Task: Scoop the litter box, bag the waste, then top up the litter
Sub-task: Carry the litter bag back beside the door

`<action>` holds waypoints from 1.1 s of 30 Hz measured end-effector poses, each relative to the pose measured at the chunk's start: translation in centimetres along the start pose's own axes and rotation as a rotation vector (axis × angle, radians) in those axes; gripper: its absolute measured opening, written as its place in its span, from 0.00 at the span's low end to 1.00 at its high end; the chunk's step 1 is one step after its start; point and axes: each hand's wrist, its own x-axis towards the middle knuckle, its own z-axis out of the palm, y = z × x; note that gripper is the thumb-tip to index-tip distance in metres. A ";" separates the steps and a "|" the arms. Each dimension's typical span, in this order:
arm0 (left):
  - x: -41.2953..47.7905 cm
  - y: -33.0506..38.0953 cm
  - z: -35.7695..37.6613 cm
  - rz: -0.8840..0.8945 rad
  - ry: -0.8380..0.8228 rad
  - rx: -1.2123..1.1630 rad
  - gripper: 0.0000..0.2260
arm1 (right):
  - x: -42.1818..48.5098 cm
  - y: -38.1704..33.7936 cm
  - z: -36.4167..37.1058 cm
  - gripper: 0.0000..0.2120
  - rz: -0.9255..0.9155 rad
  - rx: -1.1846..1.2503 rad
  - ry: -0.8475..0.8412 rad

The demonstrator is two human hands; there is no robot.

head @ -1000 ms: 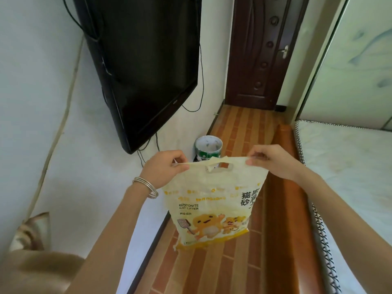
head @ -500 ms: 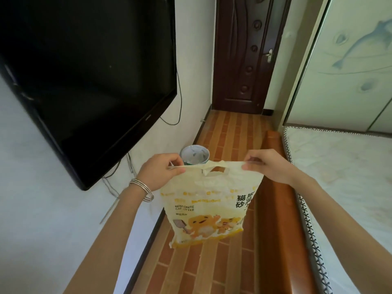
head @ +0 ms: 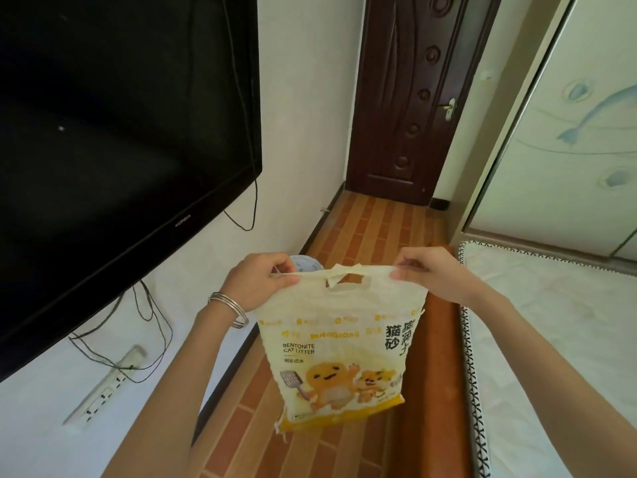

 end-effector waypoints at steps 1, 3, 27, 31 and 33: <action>1.0 0.3 0.4 0.002 -0.005 0.000 0.06 | 0.4 0.9 -0.5 0.05 0.002 0.000 -0.001; 3.0 0.8 1.2 0.001 -0.015 0.009 0.07 | 1.3 2.6 -1.3 0.04 0.004 -0.001 0.004; 36.2 -2.5 3.1 0.089 -0.082 -0.005 0.06 | 25.7 17.8 -9.5 0.03 0.071 -0.026 0.089; 41.0 -3.1 3.7 0.102 -0.101 -0.020 0.04 | 29.2 20.4 -10.6 0.03 0.096 -0.027 0.098; 43.1 -3.3 4.0 0.105 -0.108 -0.023 0.04 | 30.7 21.8 -11.0 0.03 0.105 -0.024 0.094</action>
